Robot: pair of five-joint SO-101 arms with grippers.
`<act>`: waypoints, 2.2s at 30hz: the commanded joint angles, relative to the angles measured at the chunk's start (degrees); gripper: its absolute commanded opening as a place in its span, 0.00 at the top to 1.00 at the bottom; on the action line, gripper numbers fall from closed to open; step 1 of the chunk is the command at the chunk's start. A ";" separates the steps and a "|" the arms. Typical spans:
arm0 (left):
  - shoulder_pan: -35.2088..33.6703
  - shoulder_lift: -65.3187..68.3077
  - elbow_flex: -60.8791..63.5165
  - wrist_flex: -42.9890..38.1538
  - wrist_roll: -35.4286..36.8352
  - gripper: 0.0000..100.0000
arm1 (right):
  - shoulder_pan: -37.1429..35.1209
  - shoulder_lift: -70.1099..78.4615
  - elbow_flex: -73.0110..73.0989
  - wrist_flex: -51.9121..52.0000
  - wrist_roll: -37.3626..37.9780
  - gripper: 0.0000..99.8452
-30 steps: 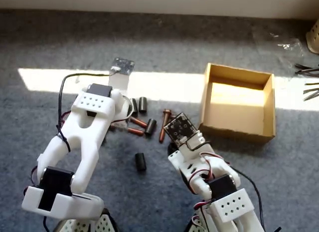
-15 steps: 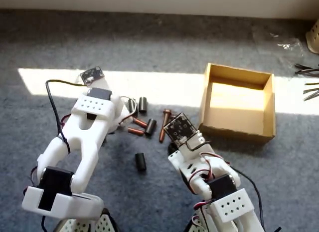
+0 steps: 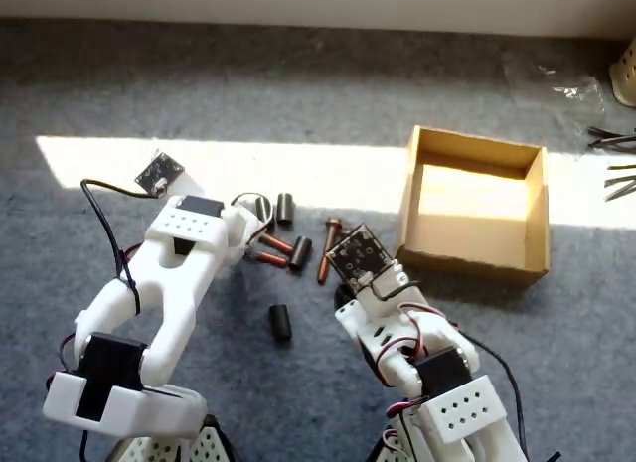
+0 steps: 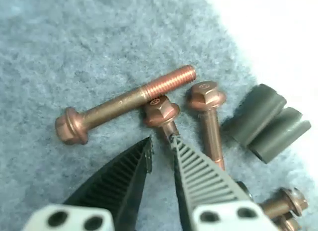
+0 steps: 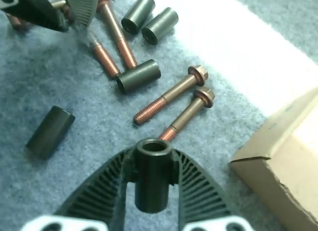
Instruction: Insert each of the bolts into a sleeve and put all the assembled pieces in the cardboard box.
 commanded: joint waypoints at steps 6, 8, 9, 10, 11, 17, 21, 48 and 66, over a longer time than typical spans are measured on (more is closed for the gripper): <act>-0.31 -0.40 1.54 -6.15 0.35 0.92 | 0.66 -1.01 -0.48 -1.45 0.53 0.99; -0.31 -0.40 1.63 -6.24 0.35 0.92 | 0.66 -1.01 -0.48 -1.45 0.53 0.99; -0.31 -0.40 1.63 -6.24 0.35 0.92 | 0.66 -1.01 -0.48 -1.45 0.53 0.99; -0.31 -0.40 1.63 -6.24 0.35 0.92 | 0.66 -1.01 -0.48 -1.45 0.53 0.99; -0.31 -0.40 1.63 -6.24 0.35 0.92 | 0.66 -1.01 -0.48 -1.45 0.53 0.99; -0.22 -0.31 2.15 -7.03 -1.49 0.81 | 0.66 -1.01 -0.48 -1.45 0.53 0.99; 0.04 -0.31 4.35 -9.41 -0.53 0.63 | 0.66 -1.01 -0.48 -1.45 0.53 0.99; -3.38 -1.01 7.52 -12.31 0.26 0.74 | 0.66 -1.01 -0.48 -1.45 0.53 0.99; -3.03 -1.63 6.81 -12.31 0.09 0.74 | 0.66 -1.01 -0.40 -1.45 0.53 0.99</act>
